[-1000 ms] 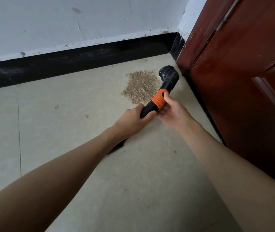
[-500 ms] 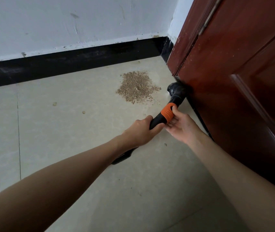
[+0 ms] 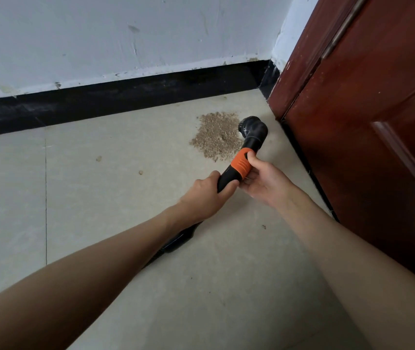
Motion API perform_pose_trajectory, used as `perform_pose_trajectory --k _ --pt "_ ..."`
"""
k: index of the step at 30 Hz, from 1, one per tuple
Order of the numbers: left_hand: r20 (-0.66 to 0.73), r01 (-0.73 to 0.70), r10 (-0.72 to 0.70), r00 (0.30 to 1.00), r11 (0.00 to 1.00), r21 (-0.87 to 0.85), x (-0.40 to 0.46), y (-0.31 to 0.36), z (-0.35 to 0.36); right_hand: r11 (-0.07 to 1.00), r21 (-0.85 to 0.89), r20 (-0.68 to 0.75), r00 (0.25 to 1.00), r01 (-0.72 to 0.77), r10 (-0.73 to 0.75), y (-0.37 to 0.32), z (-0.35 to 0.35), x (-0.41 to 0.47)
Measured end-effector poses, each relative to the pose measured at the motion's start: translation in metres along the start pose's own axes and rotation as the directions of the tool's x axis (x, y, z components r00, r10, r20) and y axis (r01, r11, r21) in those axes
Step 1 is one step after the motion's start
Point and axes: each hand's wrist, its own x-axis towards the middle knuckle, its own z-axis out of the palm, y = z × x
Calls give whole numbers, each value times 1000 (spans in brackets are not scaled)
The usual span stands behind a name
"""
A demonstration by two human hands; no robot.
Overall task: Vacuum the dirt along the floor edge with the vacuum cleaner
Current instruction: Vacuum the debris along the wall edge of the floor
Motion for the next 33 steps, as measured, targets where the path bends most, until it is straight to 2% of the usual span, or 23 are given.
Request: perform_pose_trajectory --k 6,18,25,33 --pt "-60 31 -34 998 998 -49 26 -3 -20 997 -81 -40 999 19 -22 -16 29 28" --pt "-57 -19 16 998 998 -53 68 1 -34 992 -117 -126 990 49 -64 -44 45 59" --pt "12 -81 82 997 996 -28 58 15 -18 990 -124 -159 983 71 -91 -42 16 39" --pt "142 -78 78 987 997 -8 31 48 17 994 -42 -185 977 98 -104 -36 -36 -5"
